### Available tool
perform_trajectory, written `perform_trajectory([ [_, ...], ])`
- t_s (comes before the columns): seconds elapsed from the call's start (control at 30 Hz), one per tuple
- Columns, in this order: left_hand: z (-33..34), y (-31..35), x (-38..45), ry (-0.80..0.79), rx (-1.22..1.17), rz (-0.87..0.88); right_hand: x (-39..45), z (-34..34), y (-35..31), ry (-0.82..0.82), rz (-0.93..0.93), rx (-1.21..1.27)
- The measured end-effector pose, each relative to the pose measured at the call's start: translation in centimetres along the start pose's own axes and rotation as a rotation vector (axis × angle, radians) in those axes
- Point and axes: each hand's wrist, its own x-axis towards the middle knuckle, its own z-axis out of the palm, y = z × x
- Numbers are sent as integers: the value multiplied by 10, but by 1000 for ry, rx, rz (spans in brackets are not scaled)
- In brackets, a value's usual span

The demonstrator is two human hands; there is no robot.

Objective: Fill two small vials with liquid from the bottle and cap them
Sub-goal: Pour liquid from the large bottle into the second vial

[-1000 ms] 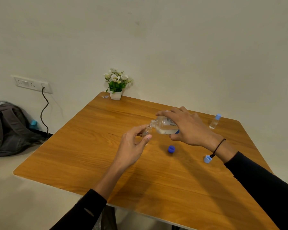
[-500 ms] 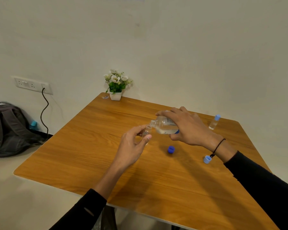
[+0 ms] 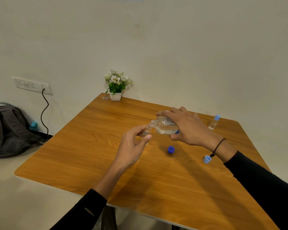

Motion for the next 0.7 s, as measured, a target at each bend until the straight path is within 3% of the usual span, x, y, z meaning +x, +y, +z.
perform_trajectory([
  [0.7,0,3,-2,1,-54,9,1,-1,-1,4,-1,-12],
])
